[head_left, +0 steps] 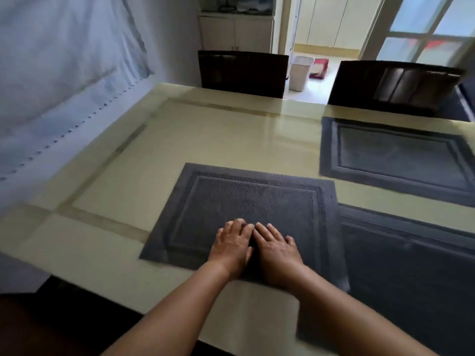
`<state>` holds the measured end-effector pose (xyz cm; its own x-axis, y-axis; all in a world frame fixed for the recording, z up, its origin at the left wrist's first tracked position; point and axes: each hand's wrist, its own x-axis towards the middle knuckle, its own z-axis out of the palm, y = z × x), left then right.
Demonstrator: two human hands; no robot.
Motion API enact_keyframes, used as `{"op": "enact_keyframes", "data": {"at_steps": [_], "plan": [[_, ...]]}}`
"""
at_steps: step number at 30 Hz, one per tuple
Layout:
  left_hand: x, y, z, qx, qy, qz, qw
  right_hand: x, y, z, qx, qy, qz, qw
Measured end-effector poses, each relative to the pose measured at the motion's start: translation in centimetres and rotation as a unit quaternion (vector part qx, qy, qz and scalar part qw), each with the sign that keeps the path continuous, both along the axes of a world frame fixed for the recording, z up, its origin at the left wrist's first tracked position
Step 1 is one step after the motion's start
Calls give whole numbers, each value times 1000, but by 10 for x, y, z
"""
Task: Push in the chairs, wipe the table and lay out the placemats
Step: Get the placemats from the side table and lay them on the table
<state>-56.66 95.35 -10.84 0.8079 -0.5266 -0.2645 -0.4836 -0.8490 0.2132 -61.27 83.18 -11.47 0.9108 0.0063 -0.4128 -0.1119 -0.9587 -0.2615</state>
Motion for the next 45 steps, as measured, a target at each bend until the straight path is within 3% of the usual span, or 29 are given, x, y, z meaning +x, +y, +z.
{"op": "enact_keyframes", "data": {"at_steps": [4, 7, 13, 17, 27, 40, 45], "plan": [[28, 31, -5, 3, 39, 46, 998, 52, 26, 7, 9, -31, -60, 998], [65, 51, -8, 21, 69, 46, 996, 80, 44, 13, -36, -67, -111, 991], [149, 59, -9, 28, 39, 46, 998, 116, 56, 9, -25, 2, -119, 993], [188, 46, -5, -6, -28, 39, 999, 162, 50, 2, -2, 8, -146, 989], [274, 24, -18, 6, 14, 22, 1000, 268, 26, -12, -4, -21, -167, 986], [314, 0, -34, 15, -11, 22, 1000, 316, -5, -24, -17, -36, -144, 989], [298, -3, -33, -6, -30, 19, 999, 296, 0, -26, -31, -111, -147, 982]]}}
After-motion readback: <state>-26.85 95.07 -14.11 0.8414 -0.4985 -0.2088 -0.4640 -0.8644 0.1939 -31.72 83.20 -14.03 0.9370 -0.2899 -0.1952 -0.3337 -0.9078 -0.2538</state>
